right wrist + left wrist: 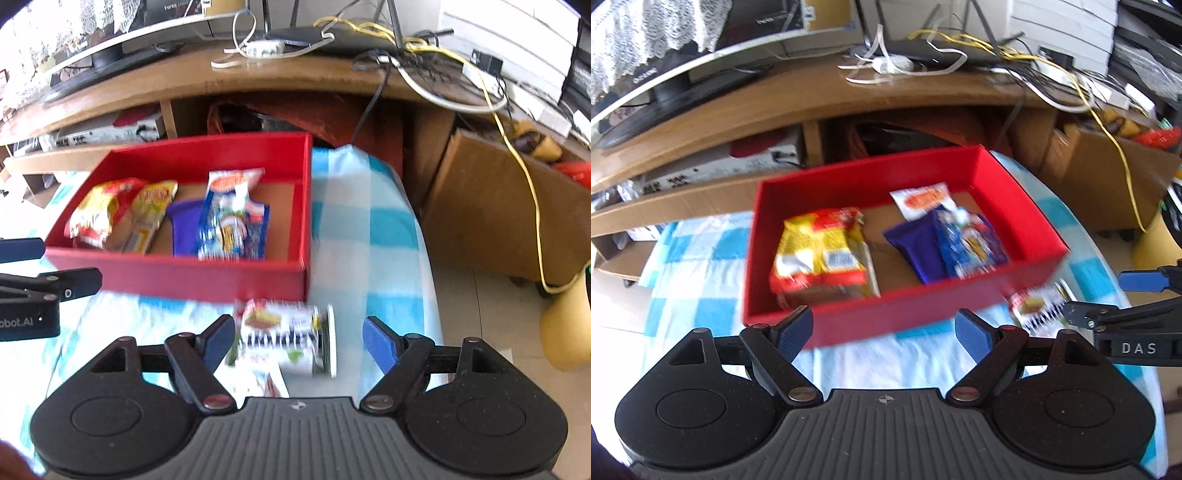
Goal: Organize snacks
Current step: 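Move the left tool to the gold pouch while the right tool moves to the pink pack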
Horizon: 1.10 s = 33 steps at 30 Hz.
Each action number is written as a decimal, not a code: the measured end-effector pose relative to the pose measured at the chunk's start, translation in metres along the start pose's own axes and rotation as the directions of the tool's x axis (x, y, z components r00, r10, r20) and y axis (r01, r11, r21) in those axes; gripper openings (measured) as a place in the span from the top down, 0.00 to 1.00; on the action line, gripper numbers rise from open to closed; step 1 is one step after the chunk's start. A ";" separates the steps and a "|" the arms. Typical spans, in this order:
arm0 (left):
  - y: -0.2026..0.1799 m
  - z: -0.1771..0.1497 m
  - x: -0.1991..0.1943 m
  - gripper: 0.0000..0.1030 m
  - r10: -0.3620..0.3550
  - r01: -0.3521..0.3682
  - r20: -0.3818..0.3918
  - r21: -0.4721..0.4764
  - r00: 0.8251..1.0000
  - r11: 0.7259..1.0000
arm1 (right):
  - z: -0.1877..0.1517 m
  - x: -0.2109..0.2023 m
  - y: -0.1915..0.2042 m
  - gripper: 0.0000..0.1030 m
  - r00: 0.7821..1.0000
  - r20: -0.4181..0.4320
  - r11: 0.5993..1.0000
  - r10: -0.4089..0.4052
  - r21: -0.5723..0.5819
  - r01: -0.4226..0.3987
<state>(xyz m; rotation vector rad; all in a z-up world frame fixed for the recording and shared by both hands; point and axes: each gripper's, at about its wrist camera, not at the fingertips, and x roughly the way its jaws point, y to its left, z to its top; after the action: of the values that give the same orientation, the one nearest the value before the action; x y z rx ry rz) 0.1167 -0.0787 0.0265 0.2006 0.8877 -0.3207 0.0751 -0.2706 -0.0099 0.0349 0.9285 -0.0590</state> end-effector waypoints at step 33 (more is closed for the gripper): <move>-0.081 -0.102 0.014 0.29 -0.285 0.400 -0.294 0.490 0.912 0.774 | -0.083 -0.025 -0.015 0.02 0.988 -0.140 0.997 0.072 -0.004 -0.073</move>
<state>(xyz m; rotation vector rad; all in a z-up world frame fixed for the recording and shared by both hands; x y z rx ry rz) 0.0224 -0.1259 -0.0505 0.6110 1.0218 -0.9175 -0.0073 -0.2799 -0.0394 0.0654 1.0664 0.0156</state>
